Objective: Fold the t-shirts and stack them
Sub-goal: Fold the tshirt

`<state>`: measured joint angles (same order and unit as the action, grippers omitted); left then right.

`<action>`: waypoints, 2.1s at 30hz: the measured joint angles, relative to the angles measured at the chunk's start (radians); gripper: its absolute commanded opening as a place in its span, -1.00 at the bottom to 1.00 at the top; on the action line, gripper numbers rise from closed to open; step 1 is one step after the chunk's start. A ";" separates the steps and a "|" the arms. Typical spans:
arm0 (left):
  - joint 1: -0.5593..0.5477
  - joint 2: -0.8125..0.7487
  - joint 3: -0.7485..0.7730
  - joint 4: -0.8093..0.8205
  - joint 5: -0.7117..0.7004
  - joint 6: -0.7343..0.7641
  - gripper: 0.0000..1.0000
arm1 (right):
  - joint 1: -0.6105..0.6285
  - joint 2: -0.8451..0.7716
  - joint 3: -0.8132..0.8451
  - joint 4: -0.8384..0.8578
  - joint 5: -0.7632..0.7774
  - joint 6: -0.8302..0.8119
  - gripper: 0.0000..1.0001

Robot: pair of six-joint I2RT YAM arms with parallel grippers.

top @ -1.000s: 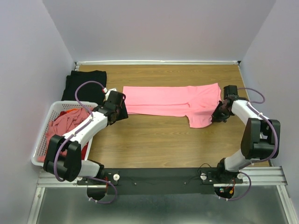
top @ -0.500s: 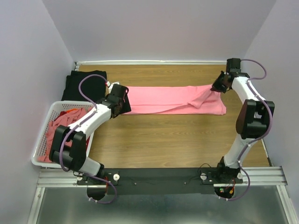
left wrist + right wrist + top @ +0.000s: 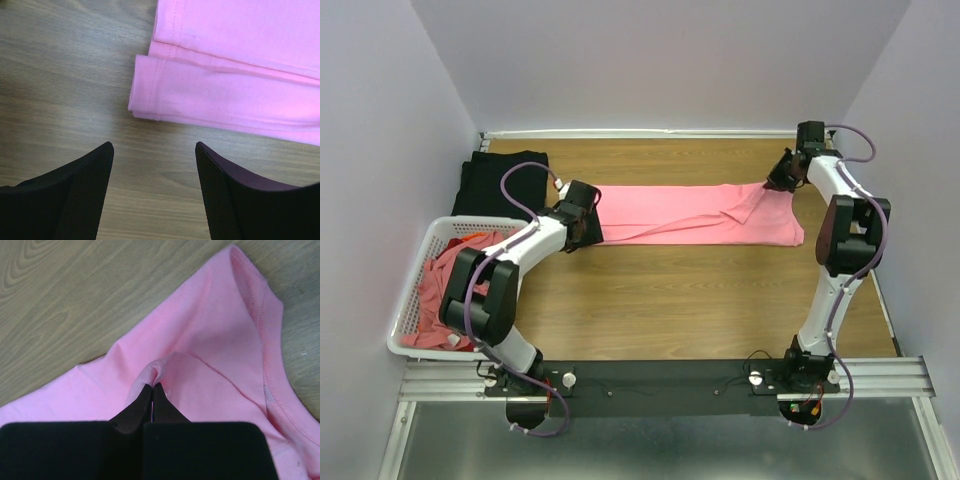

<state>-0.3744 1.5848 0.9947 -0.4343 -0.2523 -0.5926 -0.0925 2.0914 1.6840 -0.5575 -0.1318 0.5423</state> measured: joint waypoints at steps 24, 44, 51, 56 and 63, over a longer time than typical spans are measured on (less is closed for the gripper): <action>0.091 0.172 0.142 0.013 0.058 -0.114 -0.21 | 0.000 0.024 0.009 0.003 -0.002 -0.002 -0.99; 0.120 0.245 0.238 -0.025 0.060 -0.104 -1.00 | 0.000 0.044 0.030 0.004 -0.008 -0.001 -0.99; 0.177 0.302 0.319 -0.023 0.089 -0.094 -1.00 | -0.002 0.071 0.038 0.006 -0.008 0.000 -0.99; 0.204 0.347 0.357 -0.019 0.127 -0.093 -1.00 | -0.011 0.076 0.043 0.006 -0.006 0.001 -0.99; 0.210 0.378 0.378 -0.019 0.156 -0.085 -1.00 | -0.033 0.076 0.043 0.006 0.008 0.001 -0.99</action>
<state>-0.1646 1.9625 1.3724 -0.4530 -0.0959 -0.6781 -0.1253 2.1674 1.7267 -0.5510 -0.1234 0.5430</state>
